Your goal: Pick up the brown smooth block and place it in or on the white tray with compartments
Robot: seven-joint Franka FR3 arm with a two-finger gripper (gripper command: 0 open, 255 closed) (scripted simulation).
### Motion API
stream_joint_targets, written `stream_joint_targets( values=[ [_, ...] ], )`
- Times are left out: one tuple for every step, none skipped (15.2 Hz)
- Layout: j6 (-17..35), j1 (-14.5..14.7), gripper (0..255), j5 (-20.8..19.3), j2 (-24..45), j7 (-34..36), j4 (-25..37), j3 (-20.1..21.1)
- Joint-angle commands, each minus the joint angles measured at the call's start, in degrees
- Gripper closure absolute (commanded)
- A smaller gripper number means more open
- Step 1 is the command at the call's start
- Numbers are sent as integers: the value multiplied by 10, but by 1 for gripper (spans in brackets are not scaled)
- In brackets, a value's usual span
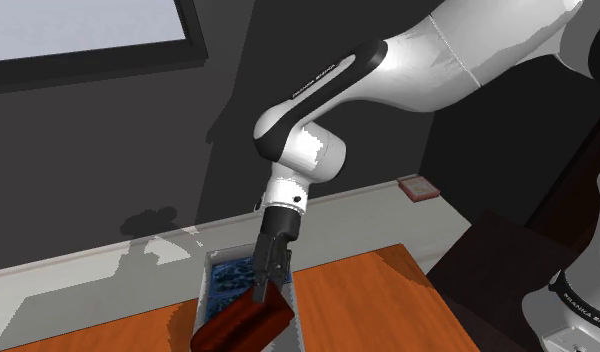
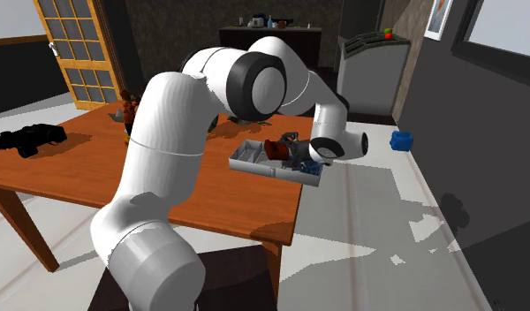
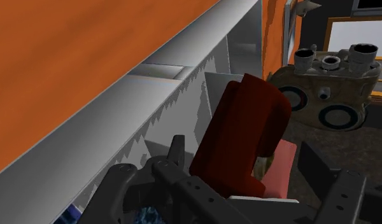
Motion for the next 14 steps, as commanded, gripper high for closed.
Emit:
stream_joint_targets(
  values=[
    [6,-4,0,-26,4,-1,-4,-5],
    [8,3,0,-21,4,0,-3,-9],
    [-6,-2,0,-29,1,3,1,-17],
    [-19,-8,0,-36,-1,5,6,-25],
    [-32,-15,0,-43,-4,7,12,-31],
    [-42,-21,0,-49,-5,9,18,-36],
    [-42,-21,0,-49,-5,9,18,-36],
    [-42,-21,0,-49,-5,9,18,-36],
    [-42,-21,0,-49,-5,9,18,-36],
    [-42,-21,0,-49,-5,9,18,-36],
    [-42,-21,0,-49,-5,9,18,-36],
    [-42,-21,0,-49,-5,9,18,-36],
    [-42,-21,0,-49,-5,9,18,-36],
    [-42,-21,0,-49,-5,9,18,-36]
  ],
)
